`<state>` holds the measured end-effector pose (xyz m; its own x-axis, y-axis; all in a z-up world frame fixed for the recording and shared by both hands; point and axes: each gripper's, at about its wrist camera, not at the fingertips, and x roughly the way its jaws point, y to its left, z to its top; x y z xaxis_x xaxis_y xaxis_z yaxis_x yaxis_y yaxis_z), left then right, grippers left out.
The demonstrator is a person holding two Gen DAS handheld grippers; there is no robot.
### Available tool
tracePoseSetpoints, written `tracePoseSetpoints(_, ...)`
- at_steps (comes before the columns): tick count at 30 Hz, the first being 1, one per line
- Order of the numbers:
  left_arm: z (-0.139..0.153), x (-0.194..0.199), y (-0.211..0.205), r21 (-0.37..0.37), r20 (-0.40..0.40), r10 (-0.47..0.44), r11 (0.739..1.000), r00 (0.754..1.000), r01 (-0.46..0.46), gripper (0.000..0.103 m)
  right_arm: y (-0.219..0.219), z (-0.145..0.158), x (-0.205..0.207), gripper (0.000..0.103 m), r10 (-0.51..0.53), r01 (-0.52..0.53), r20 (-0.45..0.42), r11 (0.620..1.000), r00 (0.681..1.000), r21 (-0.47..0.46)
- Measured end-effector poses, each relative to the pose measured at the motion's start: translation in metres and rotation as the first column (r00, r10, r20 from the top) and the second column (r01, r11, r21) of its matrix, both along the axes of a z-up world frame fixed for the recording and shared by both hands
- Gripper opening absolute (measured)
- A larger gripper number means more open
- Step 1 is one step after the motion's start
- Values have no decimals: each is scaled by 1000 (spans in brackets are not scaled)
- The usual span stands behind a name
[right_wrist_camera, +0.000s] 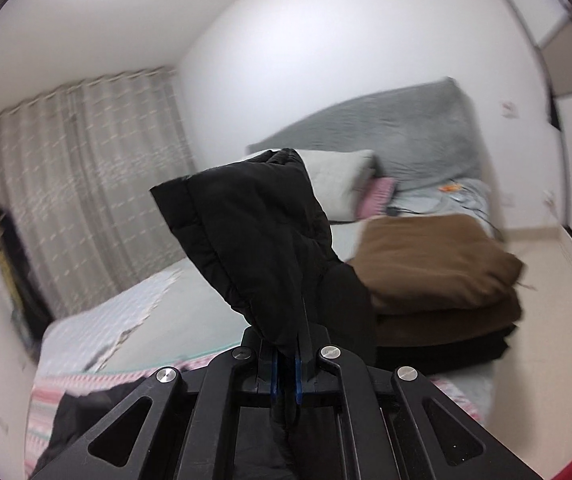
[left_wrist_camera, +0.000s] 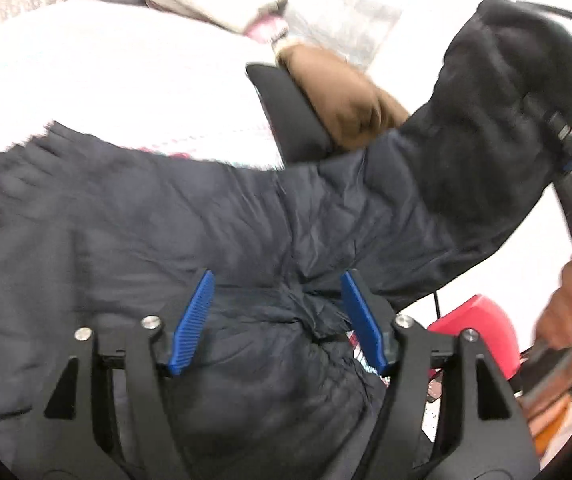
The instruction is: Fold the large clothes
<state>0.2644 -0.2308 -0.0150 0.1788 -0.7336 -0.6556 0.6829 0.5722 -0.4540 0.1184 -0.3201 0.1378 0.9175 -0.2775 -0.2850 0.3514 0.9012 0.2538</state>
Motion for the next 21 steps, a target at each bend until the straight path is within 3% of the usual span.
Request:
tracePoseSetpoints(1,9,1,18,-18,9,13,1000,1000,-13,78,12,2,5,5,29,-29,-5,1000,1000,-13)
tracePoseSetpoints(5,27,1,89,-93,3,62,994,998,-62,82,63,5,28,5,157,-159,-44,986,987,-50)
tracePoseSetpoints(9,20,2,153,-230,-64,101,967,993,-113,97,119,-9,59,6,273,-285,-122,954,954,-94)
tracePoseSetpoints(13,-3,15,193,-312,-128,177,927,976,-209,97,172,-39,93,6,363,-400,-234,906,902,-136)
tracePoseSetpoints(16,-17,29,199,-285,-198,186,928,962,-238,97,198,-69,112,6,412,-472,-320,871,853,-137)
tracePoseSetpoints(21,-42,40,205,-295,-273,214,910,938,-293,97,223,-116,128,7,445,-543,-458,834,770,-102)
